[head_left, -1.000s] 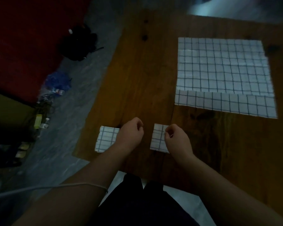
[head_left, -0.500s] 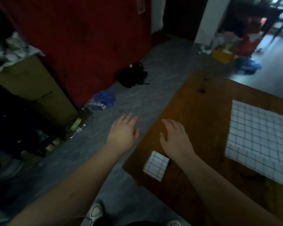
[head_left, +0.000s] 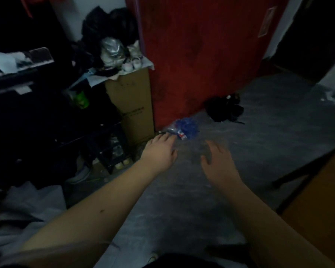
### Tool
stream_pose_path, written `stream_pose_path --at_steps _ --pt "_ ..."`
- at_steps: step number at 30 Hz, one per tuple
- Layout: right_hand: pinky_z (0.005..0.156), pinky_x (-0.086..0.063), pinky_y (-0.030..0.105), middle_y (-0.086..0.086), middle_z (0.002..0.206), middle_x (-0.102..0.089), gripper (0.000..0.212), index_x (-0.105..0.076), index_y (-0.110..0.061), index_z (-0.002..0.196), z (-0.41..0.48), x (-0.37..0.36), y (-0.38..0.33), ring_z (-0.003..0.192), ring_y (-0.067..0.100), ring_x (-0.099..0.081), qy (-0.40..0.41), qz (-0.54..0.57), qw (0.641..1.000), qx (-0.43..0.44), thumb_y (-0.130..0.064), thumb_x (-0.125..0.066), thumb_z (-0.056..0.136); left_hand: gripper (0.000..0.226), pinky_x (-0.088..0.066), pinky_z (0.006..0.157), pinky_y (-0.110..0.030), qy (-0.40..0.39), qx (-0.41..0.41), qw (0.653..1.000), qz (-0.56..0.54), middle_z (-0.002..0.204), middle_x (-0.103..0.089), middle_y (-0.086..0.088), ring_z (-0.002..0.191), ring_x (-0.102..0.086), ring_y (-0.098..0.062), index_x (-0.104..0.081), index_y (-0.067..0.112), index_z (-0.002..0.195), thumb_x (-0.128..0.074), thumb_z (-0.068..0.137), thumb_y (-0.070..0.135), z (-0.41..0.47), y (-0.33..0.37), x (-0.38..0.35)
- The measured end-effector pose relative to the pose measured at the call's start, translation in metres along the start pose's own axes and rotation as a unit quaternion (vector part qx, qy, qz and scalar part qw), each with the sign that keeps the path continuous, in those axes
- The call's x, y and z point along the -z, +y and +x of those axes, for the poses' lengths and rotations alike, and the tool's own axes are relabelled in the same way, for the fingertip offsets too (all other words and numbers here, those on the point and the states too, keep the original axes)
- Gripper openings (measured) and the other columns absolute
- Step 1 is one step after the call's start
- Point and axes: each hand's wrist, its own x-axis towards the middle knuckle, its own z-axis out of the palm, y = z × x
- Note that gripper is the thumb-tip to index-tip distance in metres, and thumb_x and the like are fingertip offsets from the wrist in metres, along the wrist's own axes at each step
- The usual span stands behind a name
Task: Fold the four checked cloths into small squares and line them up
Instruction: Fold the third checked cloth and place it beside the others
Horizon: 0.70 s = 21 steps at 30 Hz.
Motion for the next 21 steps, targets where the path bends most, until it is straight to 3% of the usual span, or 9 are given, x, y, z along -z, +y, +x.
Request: stream_pose_path --at_steps 3,9,21 --pt "0.114 -0.033 0.046 0.016 0.147 -0.046 0.061 -0.041 -0.012 0.149 0.035 -0.003 -0.005 0.137 0.036 -0.039 -0.002 -0.016 1.000 0.005 -0.027 -0.060 0.094 0.063 -0.030 0.117 -0.048 -0.007 -0.008 1.000 0.009 0.158 -0.036 -0.009 0.145 -0.033 -0.033 -0.032 0.021 0.153 -0.042 0.097 0.048 0.032 -0.016 0.012" --pt "0.113 -0.032 0.044 0.018 0.145 -0.049 0.060 -0.044 -0.008 0.147 0.114 0.017 0.039 0.135 0.037 -0.041 0.031 -0.027 0.999 -0.030 -0.030 -0.058 0.092 0.058 -0.030 0.117 -0.044 -0.002 -0.046 0.999 0.012 0.158 -0.036 -0.008 0.144 -0.033 -0.030 -0.034 0.023 0.153 -0.045 0.100 0.044 0.131 0.002 0.013" --pt "0.118 -0.030 0.047 0.016 0.153 -0.041 0.062 -0.038 -0.010 0.151 0.312 0.133 0.212 0.142 0.034 -0.033 0.130 0.026 0.985 -0.114 -0.031 -0.056 0.096 0.059 -0.024 0.121 -0.045 -0.023 -0.166 0.985 0.039 0.162 -0.029 -0.008 0.148 -0.026 -0.028 -0.029 0.024 0.156 -0.042 0.102 0.045 0.431 0.173 0.022"
